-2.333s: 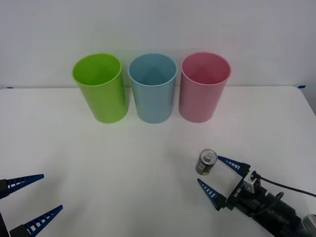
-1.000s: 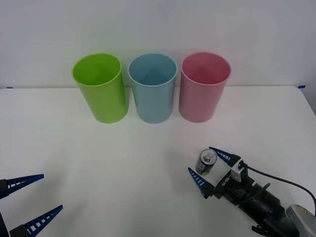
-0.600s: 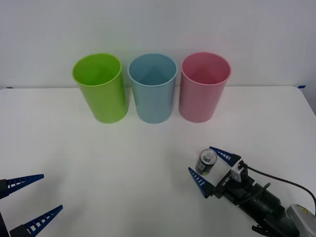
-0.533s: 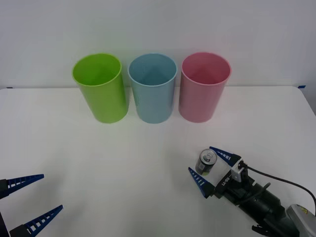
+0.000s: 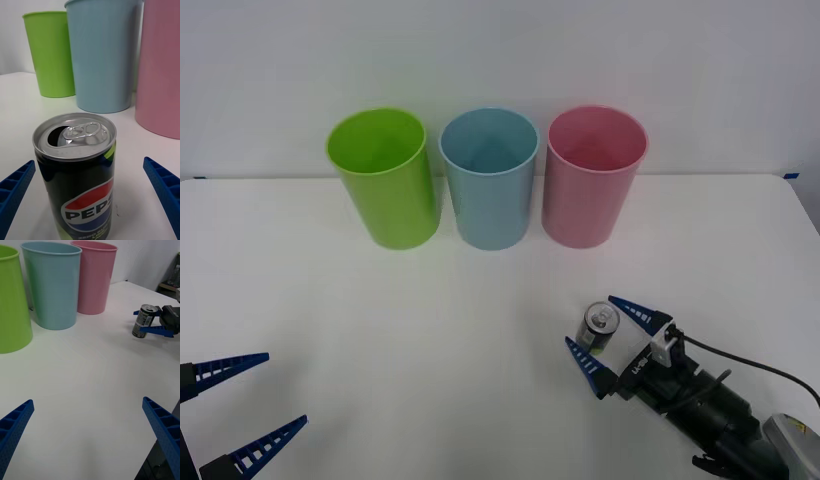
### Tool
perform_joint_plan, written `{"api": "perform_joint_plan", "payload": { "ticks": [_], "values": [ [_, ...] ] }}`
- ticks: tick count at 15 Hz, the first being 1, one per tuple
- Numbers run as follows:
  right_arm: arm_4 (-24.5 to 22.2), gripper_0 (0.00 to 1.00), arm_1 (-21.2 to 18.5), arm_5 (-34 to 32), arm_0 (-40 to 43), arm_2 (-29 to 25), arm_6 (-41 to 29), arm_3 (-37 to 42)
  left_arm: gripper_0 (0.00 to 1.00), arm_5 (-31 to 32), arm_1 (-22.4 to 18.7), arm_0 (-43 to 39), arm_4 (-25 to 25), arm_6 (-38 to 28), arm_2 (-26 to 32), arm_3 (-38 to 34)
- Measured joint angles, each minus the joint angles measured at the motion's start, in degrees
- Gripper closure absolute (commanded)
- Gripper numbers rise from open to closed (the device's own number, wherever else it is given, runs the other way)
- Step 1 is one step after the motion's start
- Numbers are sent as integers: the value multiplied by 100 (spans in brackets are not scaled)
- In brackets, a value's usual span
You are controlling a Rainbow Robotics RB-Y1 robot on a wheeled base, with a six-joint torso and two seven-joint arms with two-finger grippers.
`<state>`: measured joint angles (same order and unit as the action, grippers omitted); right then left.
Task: Put cans in the blue bin and PET bottles in the pink bin and trash in the green bin.
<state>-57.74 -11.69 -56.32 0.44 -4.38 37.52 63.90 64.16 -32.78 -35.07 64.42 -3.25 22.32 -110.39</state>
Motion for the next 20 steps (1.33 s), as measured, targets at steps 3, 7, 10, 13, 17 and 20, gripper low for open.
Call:
{"api": "perform_joint_plan", "payload": {
  "ticks": [3,7,10,13,17,20],
  "values": [
    [0,0,0,7,0,12,1,0,0,0,0,0,0,0,0,0],
    [-9,100,0,8,0,23,25,0,0,0,0,0,0,0,0,0],
    [-9,100,0,7,-8,24,75,0,0,0,0,0,0,0,0,0],
    [-1,100,0,2,-9,24,125,6,0,0,0,0,0,0,0,0],
    [9,100,0,-27,-9,28,170,0,0,0,0,0,0,0,0,0],
    [40,100,0,-56,-9,50,193,4,0,0,0,0,0,0,0,0]
  ]
}}
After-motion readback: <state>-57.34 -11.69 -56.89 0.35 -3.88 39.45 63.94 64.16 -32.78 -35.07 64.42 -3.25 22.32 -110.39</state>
